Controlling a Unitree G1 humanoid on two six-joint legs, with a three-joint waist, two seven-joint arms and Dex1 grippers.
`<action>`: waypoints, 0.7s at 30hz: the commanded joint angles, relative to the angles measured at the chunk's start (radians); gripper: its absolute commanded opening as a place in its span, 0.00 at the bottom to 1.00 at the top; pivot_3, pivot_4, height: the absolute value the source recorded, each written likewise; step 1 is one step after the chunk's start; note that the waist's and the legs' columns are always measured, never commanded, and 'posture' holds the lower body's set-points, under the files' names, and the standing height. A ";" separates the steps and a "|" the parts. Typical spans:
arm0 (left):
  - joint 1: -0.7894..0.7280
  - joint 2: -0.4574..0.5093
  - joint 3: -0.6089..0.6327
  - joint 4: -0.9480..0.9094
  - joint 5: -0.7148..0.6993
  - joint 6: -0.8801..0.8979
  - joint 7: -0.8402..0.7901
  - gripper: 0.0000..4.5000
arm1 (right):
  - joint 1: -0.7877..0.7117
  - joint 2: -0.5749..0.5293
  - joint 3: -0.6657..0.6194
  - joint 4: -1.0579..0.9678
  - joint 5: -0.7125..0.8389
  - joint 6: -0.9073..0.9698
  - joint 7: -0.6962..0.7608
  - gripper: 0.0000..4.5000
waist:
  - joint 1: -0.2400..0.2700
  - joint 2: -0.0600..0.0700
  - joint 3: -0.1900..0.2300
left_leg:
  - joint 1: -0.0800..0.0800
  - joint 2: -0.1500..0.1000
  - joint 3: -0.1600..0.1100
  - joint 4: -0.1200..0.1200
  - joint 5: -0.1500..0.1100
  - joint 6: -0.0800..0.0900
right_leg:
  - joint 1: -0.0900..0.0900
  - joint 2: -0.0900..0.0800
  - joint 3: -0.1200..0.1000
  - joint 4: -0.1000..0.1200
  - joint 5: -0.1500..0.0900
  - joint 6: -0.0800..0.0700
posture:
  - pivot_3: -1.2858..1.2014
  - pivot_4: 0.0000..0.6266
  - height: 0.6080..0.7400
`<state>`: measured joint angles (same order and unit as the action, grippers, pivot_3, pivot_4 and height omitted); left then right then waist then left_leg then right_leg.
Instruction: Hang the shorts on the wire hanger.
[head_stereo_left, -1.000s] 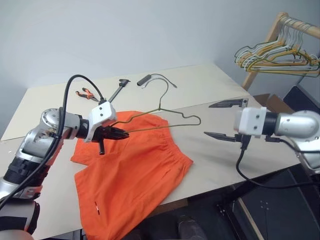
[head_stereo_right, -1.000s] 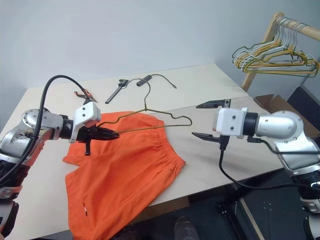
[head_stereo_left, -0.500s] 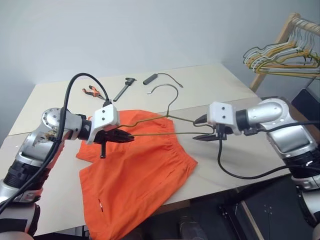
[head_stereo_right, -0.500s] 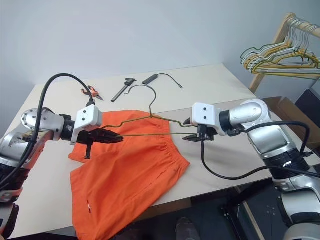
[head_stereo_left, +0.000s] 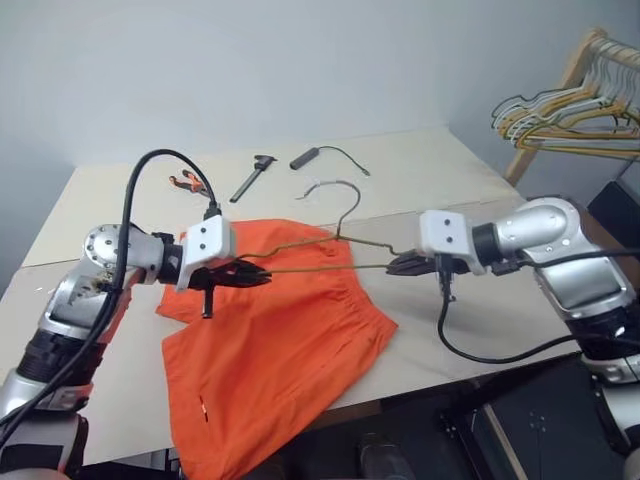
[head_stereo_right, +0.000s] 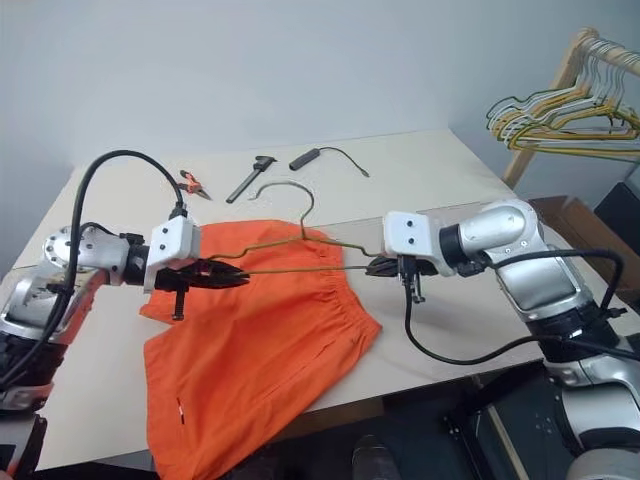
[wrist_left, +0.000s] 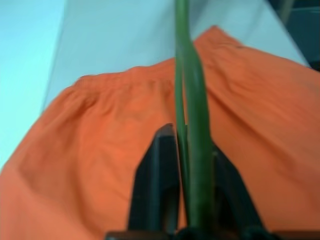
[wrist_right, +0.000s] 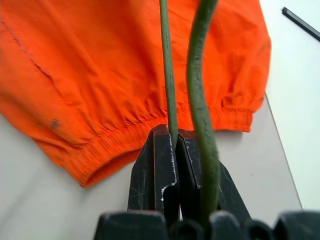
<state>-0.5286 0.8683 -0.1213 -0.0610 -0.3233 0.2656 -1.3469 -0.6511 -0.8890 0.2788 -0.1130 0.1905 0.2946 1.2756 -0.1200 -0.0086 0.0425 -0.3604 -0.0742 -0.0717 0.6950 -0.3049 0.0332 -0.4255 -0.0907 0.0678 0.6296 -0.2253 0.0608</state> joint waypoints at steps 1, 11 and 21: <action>-0.044 -0.005 0.060 0.057 -0.023 -0.030 0.001 0.35 | 0.080 -0.044 -0.103 -0.079 0.066 0.048 -0.001 0.00 | 0.001 0.000 0.000 | 0.000 0.000 0.000 0.000 0.000 0.000 | 0.000 0.000 0.000 0.000 0.000 0.000 | 0.46 0.04 1.00; -0.032 0.013 0.205 0.119 -0.113 0.049 0.028 1.00 | 0.431 -0.154 -0.354 -0.094 0.167 0.272 -0.069 0.00 | -0.001 0.000 0.000 | 0.000 0.000 0.000 0.001 -0.003 0.005 | 0.000 0.000 0.001 0.000 0.000 0.001 | 0.47 0.05 1.00; 0.109 0.000 0.241 -0.113 -0.212 0.110 0.057 1.00 | 0.332 -0.091 -0.332 0.083 0.342 0.839 -0.159 0.00 | 0.004 0.000 0.000 | 0.003 0.000 0.001 0.000 -0.005 0.008 | 0.002 -0.002 0.002 -0.002 0.000 0.001 | 0.47 0.06 1.00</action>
<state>-0.4169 0.8606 0.0925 -0.1373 -0.5147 0.3740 -1.3010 -0.2751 -0.9873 -0.0498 -0.0545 0.4978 1.0567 1.1300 -0.1159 -0.0085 0.0423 -0.3575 -0.0737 -0.0712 0.6949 -0.3103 0.0415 -0.4233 -0.0921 0.0695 0.6274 -0.2250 0.0613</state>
